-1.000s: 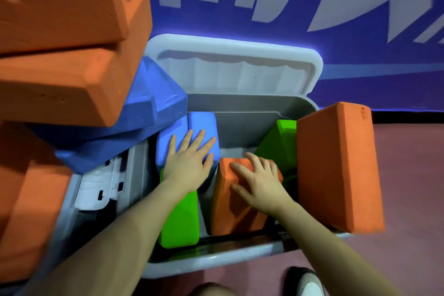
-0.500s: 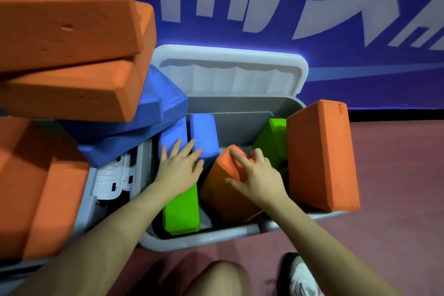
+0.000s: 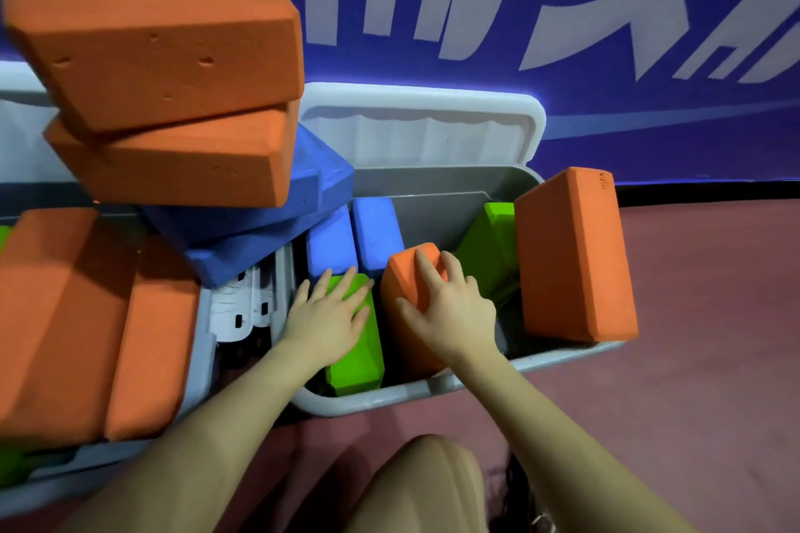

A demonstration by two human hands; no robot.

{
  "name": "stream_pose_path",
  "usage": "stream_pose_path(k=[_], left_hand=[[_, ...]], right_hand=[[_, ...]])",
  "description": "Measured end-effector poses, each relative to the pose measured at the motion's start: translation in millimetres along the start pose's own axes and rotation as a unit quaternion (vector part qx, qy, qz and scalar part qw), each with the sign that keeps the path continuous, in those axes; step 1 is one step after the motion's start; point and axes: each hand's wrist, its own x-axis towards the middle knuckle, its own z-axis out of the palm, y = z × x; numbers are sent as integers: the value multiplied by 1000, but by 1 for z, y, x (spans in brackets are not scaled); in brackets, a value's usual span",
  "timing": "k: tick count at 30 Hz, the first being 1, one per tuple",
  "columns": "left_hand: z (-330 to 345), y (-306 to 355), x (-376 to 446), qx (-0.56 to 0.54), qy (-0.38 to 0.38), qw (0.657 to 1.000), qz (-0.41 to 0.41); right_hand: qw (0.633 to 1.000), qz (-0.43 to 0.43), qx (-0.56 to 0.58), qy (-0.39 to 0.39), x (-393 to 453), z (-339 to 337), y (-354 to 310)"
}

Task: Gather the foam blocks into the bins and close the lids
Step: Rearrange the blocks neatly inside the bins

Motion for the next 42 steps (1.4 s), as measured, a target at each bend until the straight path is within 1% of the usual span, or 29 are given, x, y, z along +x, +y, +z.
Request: stream_pose_path(k=[3, 4, 6, 8, 10, 12, 20, 28, 31, 32, 33, 35, 36, 37, 39, 42], left_hand=[[3, -2, 2, 20, -20, 1000, 5], [4, -1, 3, 22, -22, 999, 4], [4, 2, 3, 30, -23, 999, 0], [4, 3, 2, 38, -21, 999, -3], [3, 2, 1, 35, -18, 999, -8], [2, 0, 0, 22, -14, 1000, -14], [4, -1, 5, 15, 3, 1000, -23], [1, -3, 7, 51, 1, 998, -21], [-3, -3, 7, 51, -13, 998, -16], [-5, -3, 8, 55, -5, 998, -12], [-7, -2, 11, 62, 13, 998, -10], [-9, 0, 19, 62, 57, 996, -24], [-8, 2, 25, 50, 66, 996, -41], [-6, 3, 30, 35, 63, 996, -60], [3, 4, 37, 15, 38, 995, -89], [14, 2, 41, 14, 43, 995, -91]], right_hand=[[996, -67, 41, -50, -5, 0, 16], [994, -76, 51, -63, -6, -1, 19], [993, -72, 68, -61, -8, -2, 21], [994, -57, 84, -39, -9, -2, 16], [994, -35, 97, -17, -7, -3, 11], [995, -23, 94, -13, -4, 0, 7], [993, -43, 69, -89, 5, 47, 2], [985, -68, 84, -132, 17, 54, 4], [989, -52, 64, -121, 16, 52, 5], [992, -46, 48, -107, 17, 53, 5], [996, -45, 33, -77, 18, 53, 6], [997, -68, 3, 26, 27, 55, 8], [994, -89, -9, 61, 34, 57, 11], [991, -105, -12, 78, 43, 60, 14], [988, -138, 12, 63, 59, 68, 18], [977, -189, 100, -5, 72, 81, 16]])
